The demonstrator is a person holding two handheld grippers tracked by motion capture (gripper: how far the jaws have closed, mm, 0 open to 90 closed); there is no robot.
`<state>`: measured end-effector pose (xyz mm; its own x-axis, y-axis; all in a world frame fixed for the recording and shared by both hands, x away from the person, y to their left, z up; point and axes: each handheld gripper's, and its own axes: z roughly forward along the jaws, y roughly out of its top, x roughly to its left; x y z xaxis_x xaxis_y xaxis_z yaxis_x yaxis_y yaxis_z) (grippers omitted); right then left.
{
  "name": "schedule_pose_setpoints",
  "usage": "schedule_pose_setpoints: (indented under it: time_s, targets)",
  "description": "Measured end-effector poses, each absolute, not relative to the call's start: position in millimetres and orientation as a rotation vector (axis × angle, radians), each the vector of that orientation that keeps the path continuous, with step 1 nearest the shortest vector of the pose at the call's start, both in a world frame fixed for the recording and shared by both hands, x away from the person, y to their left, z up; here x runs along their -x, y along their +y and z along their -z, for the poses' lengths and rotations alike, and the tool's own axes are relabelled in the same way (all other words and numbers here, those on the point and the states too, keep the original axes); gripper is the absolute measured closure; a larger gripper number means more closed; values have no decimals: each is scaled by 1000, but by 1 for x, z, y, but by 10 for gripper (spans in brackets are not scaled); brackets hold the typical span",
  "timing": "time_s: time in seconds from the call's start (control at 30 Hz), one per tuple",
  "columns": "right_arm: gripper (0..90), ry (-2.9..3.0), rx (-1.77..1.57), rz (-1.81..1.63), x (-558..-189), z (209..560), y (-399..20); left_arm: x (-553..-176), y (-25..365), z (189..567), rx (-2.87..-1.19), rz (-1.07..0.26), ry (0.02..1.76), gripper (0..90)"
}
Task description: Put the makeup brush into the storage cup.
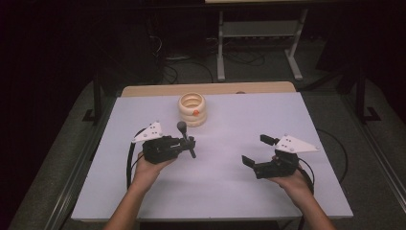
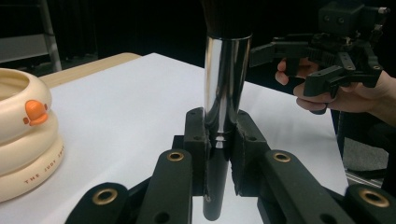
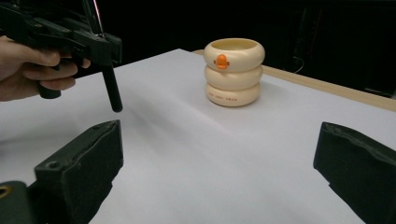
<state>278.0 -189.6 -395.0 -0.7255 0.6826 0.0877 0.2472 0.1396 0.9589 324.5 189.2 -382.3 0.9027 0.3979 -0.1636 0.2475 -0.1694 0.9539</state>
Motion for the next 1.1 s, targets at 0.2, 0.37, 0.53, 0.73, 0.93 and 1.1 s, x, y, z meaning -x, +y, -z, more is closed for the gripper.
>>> schedule_pose_setpoints:
  time_s: [0.2, 0.37, 0.53, 0.73, 0.93, 1.1]
  targets:
    - [8, 2011, -931, -1598, -270, 401, -203, -325, 189, 383, -1760, -143, 489, 786]
    - [8, 1993, -951, -1562, -262, 408, -211, -326, 188, 383, -1758, -138, 492, 786]
    - [8, 1970, -963, -1529, -255, 413, -217, -328, 190, 380, -1758, -156, 494, 786]
    - [8, 1948, -973, -1530, -250, 416, -221, -334, 194, 376, -1757, -176, 505, 786]
    - [8, 1933, -971, -1522, -250, 416, -223, -342, 200, 371, -1740, -198, 520, 786]
    - [9, 1924, -988, -1529, -250, 416, -224, -347, 204, 366, -1730, -216, 527, 786]
